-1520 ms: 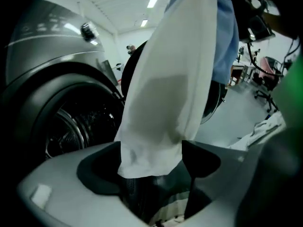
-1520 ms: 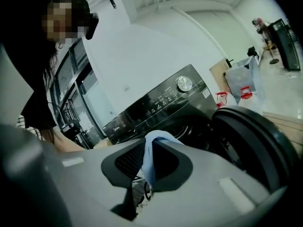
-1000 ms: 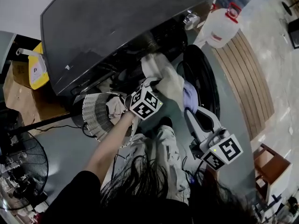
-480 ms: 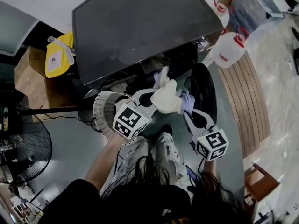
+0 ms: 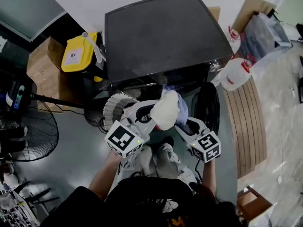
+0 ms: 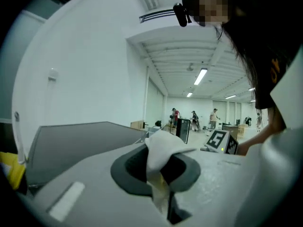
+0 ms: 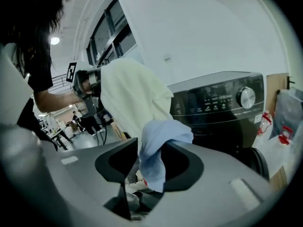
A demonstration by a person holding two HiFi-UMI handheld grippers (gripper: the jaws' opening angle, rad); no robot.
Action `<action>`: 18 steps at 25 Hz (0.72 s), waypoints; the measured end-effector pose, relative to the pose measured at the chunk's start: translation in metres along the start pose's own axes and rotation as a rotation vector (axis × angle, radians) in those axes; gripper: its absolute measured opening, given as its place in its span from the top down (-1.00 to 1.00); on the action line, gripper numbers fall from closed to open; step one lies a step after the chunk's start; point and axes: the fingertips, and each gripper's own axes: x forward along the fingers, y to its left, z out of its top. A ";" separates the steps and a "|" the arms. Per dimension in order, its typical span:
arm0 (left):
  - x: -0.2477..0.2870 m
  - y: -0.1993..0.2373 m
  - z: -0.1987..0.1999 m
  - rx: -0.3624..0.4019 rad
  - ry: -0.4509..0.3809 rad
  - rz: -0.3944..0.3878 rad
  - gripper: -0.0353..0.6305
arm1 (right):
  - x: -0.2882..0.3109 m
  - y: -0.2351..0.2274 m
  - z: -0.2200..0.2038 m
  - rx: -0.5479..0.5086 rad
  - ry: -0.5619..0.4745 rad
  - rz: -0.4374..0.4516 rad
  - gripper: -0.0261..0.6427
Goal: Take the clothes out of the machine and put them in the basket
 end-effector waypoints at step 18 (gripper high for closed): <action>-0.194 0.012 0.149 0.075 -0.362 0.330 0.85 | 0.145 0.090 -0.003 -0.124 0.114 0.067 0.50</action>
